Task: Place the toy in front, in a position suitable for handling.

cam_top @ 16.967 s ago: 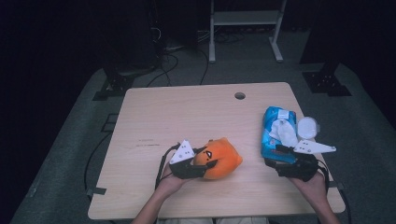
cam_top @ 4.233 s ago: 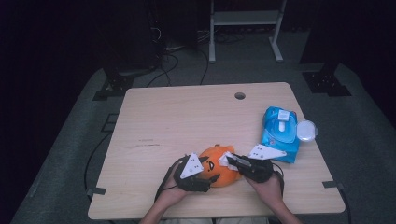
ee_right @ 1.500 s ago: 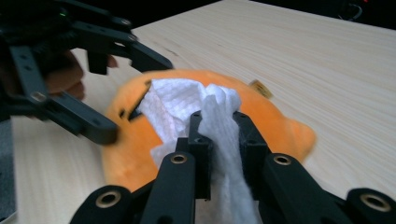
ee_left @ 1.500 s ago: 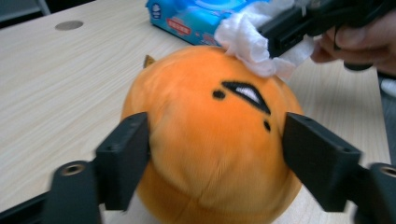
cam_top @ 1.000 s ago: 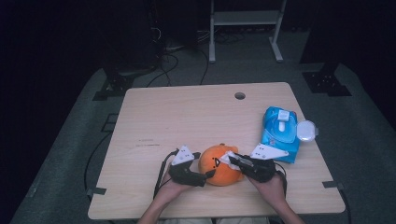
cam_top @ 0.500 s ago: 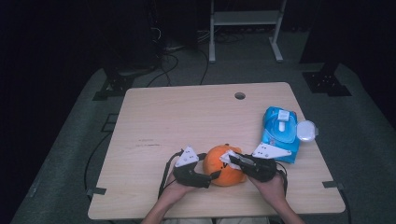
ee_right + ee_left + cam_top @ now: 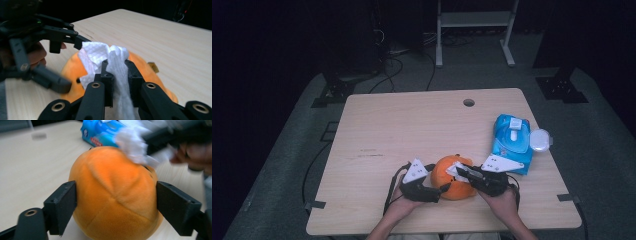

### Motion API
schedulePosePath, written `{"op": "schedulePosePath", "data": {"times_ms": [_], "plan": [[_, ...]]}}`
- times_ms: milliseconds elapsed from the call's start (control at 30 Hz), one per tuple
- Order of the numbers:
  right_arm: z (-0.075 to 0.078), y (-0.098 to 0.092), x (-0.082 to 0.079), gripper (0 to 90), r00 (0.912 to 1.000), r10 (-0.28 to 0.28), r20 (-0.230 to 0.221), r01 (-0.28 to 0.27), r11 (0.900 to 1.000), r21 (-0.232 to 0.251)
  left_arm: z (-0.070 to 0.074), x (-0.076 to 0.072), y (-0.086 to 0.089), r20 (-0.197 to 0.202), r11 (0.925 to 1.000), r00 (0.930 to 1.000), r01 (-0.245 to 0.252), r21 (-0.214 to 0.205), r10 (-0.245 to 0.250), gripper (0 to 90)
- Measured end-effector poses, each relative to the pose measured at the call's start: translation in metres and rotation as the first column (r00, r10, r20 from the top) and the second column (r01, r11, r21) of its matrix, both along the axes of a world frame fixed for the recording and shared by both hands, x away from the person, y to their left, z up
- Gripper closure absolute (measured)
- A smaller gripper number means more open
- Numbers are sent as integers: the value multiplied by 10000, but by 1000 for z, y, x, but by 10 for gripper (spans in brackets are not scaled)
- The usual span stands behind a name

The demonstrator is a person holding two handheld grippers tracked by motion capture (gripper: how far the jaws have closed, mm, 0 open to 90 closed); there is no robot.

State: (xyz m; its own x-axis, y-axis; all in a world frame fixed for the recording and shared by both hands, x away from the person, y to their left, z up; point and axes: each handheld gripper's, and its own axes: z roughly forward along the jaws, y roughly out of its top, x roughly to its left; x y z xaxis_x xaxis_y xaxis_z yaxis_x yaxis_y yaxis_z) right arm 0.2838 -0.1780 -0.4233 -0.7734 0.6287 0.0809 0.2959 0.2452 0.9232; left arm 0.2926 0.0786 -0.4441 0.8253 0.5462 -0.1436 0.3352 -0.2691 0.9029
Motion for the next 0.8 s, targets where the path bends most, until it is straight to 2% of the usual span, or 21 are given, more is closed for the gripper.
{"op": "schedulePosePath", "data": {"times_ms": [33,67,100,133,200,233,333,367,400,433,467,533,567,600,633,700,733,767,800], "plan": [[1,6,-3,791,9999,103,-9,-103,9999,-85,0,-3,-2,347,9991,9993,145,395,-159,236],[1,6,-3,791,9999,103,-9,-103,9999,-85,0,-3,-2,347,9991,9993,145,395,-159,269],[5,15,-8,791,9986,514,141,-513,9986,-85,3,-8,-5,1022,9963,9940,300,805,-381,291],[5,15,-8,791,9986,514,141,-513,9986,-85,3,-8,-5,1022,9963,9940,300,805,-381,307],[11,26,-14,790,9945,864,586,-846,9959,-324,5,-16,-11,1842,9886,9796,543,1407,-800,316],[14,30,-16,791,9939,933,591,-913,9952,-363,5,-21,-14,2254,9811,9676,734,1789,-1135,325],[15,24,-12,791,9955,775,539,-761,9967,-272,6,-20,-13,2243,9803,9657,920,1749,-1307,330],[15,11,-5,791,9991,240,362,-237,9997,-81,5,-19,-11,2119,9818,9685,965,1638,-1306,326],[15,11,-5,791,9991,240,362,-237,9997,-81,5,-19,-11,2119,9818,9685,965,1638,-1306,309],[11,-4,3,791,9999,-138,-48,137,9999,-2,5,-16,-9,1733,9885,9792,839,1257,-1051,274],[11,-4,3,791,9999,-138,-48,137,9999,-2,5,-16,-9,1733,9885,9792,839,1257,-1051,231],[6,-12,5,793,9991,-202,-381,202,9998,-15,7,-10,-6,981,9964,9927,657,544,-708,196],[4,-8,1,793,9986,-102,-517,102,9999,-4,8,-8,-6,591,9981,9964,594,174,-603,181],[4,-8,1,793,9986,-102,-517,102,9999,-4,9,-6,-6,383,9987,9980,504,70,-506,181],[6,1,-3,794,9984,260,-498,-260,9997,2,9,-5,-7,364,9981,9983,428,444,-445,189],[7,12,-7,793,9972,597,-447,-596,9982,52,7,-5,-7,465,9975,9977,463,532,-487,249],[7,12,-7,793,9972,597,-447,-596,9982,52,6,-7,-6,606,9963,9964,553,656,-593,249],[9,20,-7,793,9966,747,-334,-748,9972,-26,6,-8,-7,820,9945,9944,603,851,-673,285],[10,22,-7,793,9966,763,-300,-766,9970,-85,7,-12,-8,1296,9896,9880,672,1271,-838,299]]}}
